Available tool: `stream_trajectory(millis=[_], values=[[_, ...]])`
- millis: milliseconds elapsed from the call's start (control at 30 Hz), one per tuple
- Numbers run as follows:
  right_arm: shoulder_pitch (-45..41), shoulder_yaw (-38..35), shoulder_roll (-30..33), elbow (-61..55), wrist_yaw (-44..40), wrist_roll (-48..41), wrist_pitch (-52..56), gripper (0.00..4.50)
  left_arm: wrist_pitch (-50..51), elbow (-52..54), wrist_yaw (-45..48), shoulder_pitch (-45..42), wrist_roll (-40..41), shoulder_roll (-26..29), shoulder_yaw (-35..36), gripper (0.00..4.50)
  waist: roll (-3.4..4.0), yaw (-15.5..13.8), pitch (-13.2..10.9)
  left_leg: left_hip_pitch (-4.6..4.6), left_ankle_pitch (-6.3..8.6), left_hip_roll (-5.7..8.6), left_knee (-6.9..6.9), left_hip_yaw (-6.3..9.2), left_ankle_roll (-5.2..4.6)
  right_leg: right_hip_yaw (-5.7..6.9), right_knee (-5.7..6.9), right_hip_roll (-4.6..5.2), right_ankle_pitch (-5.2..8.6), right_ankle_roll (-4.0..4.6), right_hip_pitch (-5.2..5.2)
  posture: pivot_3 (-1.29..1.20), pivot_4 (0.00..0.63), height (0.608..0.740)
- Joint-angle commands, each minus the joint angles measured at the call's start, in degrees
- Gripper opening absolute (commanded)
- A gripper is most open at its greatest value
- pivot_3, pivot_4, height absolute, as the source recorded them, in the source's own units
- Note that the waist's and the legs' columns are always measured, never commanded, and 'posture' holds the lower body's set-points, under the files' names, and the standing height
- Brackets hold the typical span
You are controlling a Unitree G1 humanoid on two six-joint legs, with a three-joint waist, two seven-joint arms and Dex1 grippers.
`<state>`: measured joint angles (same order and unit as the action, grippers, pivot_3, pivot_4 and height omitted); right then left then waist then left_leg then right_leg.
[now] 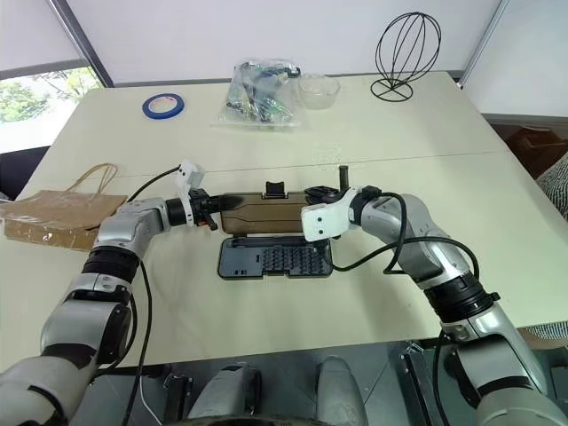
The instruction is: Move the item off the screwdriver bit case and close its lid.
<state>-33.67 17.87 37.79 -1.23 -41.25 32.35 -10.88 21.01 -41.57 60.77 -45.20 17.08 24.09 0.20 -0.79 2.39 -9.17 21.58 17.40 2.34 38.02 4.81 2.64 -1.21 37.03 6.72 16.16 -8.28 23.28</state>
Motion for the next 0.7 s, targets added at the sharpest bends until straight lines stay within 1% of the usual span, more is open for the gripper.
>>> stream_trajectory(millis=[33,133,167,300,367,467,533,633,700], values=[[-0.5,-0.5,0.4,-2.8,-1.2,-0.7,0.4,2.44,-0.6,0.7,0.4,-0.9,-0.3,0.3,0.5,0.0,0.0,0.0,0.0,0.0,0.0,0.0,0.0,0.0,0.0,0.0,0.0,0.0,0.0,0.0,0.0,0.0,0.15,0.74],[-0.6,-1.5,2.4,-4.6,-5.0,-1.6,2.0,4.02,-0.8,0.8,0.5,-0.8,-0.6,0.3,0.5,0.0,0.0,0.0,0.0,0.01,0.0,0.0,0.0,0.0,0.0,0.0,0.0,0.0,0.0,0.0,0.0,0.0,0.15,0.74],[-0.7,-2.1,3.2,-5.5,-6.5,-2.1,2.8,4.45,-0.8,0.9,0.6,-0.7,-0.7,0.2,0.4,0.0,0.0,0.0,0.0,0.02,0.0,0.0,0.0,0.0,0.0,0.0,0.0,0.0,0.0,0.0,0.01,0.0,0.15,0.74],[-0.5,-6.5,6.8,-12.0,-14.3,-8.4,11.0,4.45,-0.3,2.5,1.5,-0.4,-0.4,0.1,0.2,0.0,-0.01,-0.1,0.0,0.07,0.0,0.01,0.03,0.01,0.0,0.04,-0.01,0.0,0.0,0.0,0.01,0.0,0.15,0.74],[-0.5,-10.2,7.4,-16.6,-18.6,-13.8,20.6,4.45,1.5,5.7,2.8,0.1,0.4,0.6,-0.1,0.0,-0.02,-0.2,0.0,0.08,0.0,0.0,0.04,0.03,0.0,0.06,-0.01,0.0,0.0,-0.01,0.01,0.0,0.15,0.74],[0.9,-15.3,9.8,-21.2,-22.1,-18.2,30.4,4.45,5.2,12.0,5.2,1.8,1.6,2.3,-0.6,0.0,-0.02,-0.2,0.0,0.16,0.0,-0.01,0.06,0.09,-0.01,0.1,-0.01,0.0,0.0,0.0,0.04,0.0,0.15,0.74],[2.4,-17.2,11.7,-23.0,-22.9,-19.8,33.2,4.45,6.7,15.2,6.1,3.0,1.8,3.2,-0.9,0.0,-0.02,-0.3,0.0,0.17,0.01,-0.01,0.06,0.12,-0.02,0.09,-0.01,0.01,0.0,0.0,0.05,0.0,0.15,0.74],[8.4,-21.1,16.3,-24.3,-24.2,-21.5,34.9,4.45,9.5,20.5,7.9,4.8,2.8,5.6,-1.2,0.0,-0.02,-0.5,0.0,0.17,0.05,-0.01,0.06,0.1,-0.09,0.09,-0.02,0.01,0.0,0.0,0.06,0.0,0.15,0.74],[11.8,-23.0,18.2,-24.7,-24.4,-22.7,35.8,4.45,11.1,23.2,8.7,5.9,3.3,6.9,-1.4,0.0,-0.03,-0.7,0.0,0.19,0.17,-0.01,0.06,0.09,-0.31,0.09,-0.03,0.01,0.0,0.0,0.06,0.0,0.15,0.74]])
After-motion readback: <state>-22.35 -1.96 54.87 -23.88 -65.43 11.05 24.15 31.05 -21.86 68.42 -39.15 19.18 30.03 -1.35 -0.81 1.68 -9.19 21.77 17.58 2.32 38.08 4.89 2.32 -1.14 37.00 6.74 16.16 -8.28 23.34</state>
